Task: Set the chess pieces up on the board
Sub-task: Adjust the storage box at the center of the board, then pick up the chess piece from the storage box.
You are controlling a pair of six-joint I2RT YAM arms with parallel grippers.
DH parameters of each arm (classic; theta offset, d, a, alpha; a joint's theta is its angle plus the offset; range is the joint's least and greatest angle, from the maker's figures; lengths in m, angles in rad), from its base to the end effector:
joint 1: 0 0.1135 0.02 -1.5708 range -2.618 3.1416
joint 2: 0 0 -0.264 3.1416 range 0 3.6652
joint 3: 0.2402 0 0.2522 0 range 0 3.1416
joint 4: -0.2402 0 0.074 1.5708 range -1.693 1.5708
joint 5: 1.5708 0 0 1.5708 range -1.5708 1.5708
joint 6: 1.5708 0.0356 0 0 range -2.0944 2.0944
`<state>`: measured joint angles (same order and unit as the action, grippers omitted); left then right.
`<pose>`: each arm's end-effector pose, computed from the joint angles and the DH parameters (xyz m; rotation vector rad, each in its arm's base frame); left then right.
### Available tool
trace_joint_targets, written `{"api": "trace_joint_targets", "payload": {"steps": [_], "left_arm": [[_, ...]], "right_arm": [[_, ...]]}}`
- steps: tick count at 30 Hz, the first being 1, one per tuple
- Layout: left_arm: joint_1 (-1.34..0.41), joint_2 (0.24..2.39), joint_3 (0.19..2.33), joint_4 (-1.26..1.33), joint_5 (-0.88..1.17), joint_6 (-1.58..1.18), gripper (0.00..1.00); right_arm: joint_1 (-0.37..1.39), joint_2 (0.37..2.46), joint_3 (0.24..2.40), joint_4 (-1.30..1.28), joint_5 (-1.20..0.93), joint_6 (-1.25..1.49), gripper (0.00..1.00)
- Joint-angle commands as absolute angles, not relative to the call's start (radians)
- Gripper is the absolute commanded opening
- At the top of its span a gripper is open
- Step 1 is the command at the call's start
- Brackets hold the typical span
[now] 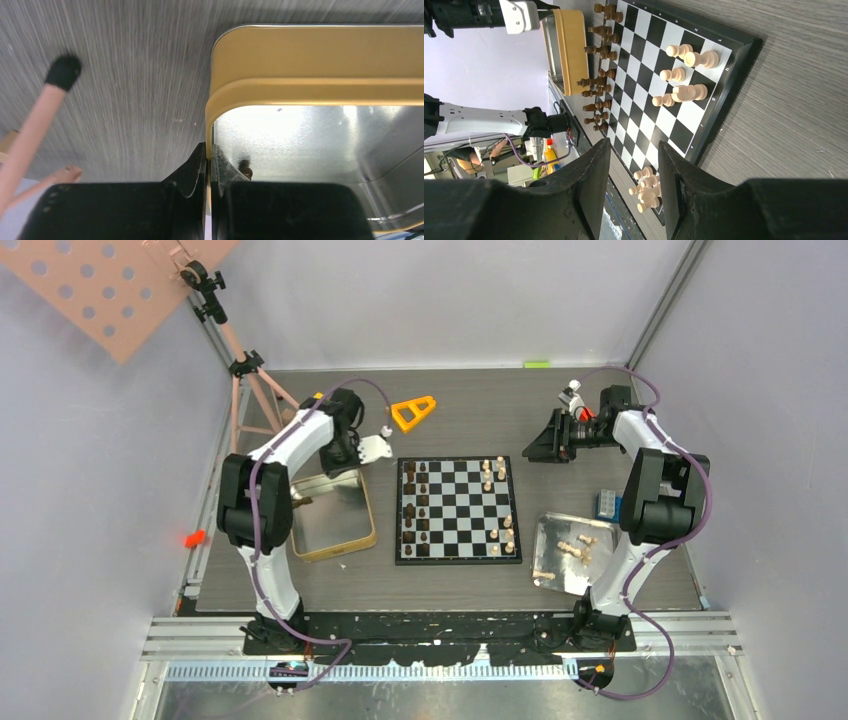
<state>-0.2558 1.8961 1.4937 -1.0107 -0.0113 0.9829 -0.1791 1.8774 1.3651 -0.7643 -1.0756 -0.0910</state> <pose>0.3585 -0.0934 0.2147 1.7385 2.4407 0.1000 0.3686 -0.0349 0.2104 -0.1055 2.3908 1.3613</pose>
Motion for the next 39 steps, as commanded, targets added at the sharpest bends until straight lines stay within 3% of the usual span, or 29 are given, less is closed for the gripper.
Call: {"api": "trace_joint_targets", "payload": {"steps": [1, 13, 24, 39], "left_arm": [[-0.312, 1.886, 1.535, -1.039, -0.033, 1.110, 0.00], [-0.325, 1.917, 1.546, -1.023, -0.005, 1.102, 0.15], [-0.270, 1.802, 1.510, -0.968, 0.059, 0.981, 0.47], [-0.115, 1.676, 1.301, -0.982, 0.201, 0.916, 0.44]], "right_arm": [[-0.183, 1.878, 1.403, -0.778, -1.095, -0.116, 0.46], [-0.183, 1.869, 1.403, -0.780, -1.082, -0.114, 0.46], [-0.183, 1.833, 1.398, -0.780, -1.076, -0.114, 0.46], [-0.183, 1.825, 1.394, -0.771, -1.084, -0.104, 0.46]]}}
